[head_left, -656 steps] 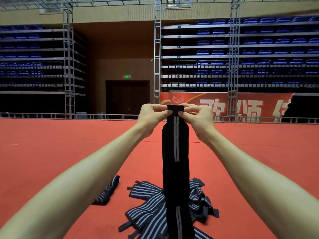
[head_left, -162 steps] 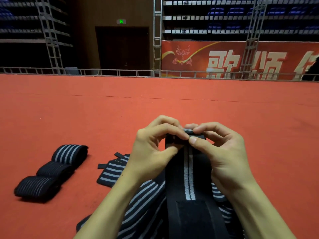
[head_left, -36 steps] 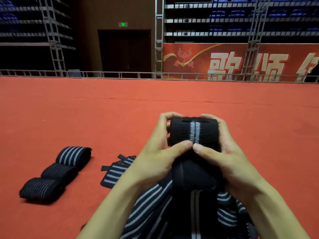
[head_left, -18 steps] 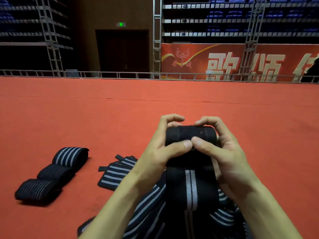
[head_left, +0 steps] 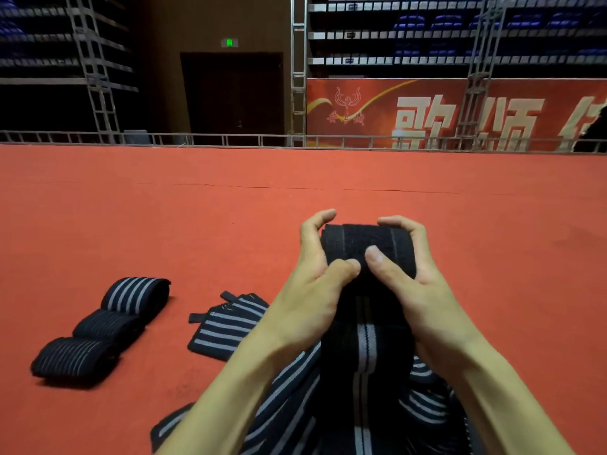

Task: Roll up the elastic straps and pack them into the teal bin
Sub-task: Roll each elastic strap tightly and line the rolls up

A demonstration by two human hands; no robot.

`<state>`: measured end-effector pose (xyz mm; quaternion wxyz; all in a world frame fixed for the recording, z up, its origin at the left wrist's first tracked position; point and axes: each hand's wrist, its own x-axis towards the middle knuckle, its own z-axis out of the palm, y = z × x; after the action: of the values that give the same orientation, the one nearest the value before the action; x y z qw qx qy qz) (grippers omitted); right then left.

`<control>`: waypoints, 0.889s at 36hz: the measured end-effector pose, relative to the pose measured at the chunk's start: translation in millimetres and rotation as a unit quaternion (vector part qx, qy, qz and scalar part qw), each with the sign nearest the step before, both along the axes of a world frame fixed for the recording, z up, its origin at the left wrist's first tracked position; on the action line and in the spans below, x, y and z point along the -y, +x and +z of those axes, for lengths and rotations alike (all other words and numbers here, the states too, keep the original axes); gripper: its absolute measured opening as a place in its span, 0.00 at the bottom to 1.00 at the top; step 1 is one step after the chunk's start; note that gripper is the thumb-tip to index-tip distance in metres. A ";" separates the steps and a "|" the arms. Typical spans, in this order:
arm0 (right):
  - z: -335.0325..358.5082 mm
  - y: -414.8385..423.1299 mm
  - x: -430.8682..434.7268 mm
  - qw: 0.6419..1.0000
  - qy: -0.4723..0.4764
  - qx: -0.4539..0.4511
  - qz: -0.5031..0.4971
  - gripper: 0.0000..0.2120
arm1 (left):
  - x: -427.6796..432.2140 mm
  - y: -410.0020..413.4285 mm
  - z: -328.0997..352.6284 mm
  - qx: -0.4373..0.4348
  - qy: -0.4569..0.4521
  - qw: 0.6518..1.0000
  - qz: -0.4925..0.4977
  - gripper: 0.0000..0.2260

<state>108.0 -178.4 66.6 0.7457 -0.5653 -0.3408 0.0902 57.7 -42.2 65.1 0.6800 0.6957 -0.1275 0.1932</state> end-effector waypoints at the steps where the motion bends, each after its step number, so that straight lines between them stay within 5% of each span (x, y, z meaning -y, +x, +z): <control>1: -0.3 0.0 0.1 1.000 -0.005 0.004 -0.005 0.20 | -0.4 -0.1 -0.3 -0.008 -0.011 1.000 -0.007 0.28; 9: 7.2 -6.0 -0.3 0.998 0.050 -0.031 0.014 0.23 | -3.7 4.4 -1.0 -0.007 -0.109 0.994 -0.028 0.27; 21: 8.6 -0.9 1.8 0.984 0.045 -0.157 0.070 0.23 | -3.7 3.3 0.4 0.121 0.079 0.989 0.038 0.27; 25: 9.0 -0.2 1.3 0.990 0.052 -0.124 0.028 0.10 | -1.2 3.6 -5.3 0.073 0.084 0.994 0.017 0.27; 29: 10.3 0.5 5.1 0.991 0.072 -0.110 0.039 0.12 | 0.3 3.4 -8.1 -0.010 -0.044 0.997 -0.069 0.28; 32: 7.2 3.4 4.6 0.991 0.075 -0.098 0.053 0.18 | 5.0 5.2 -4.2 -0.082 -0.089 0.992 -0.043 0.23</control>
<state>111.4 -183.0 73.7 0.8104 -0.4771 -0.3008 0.1585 62.8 -47.1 60.9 0.7553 0.6395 -0.0832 0.1167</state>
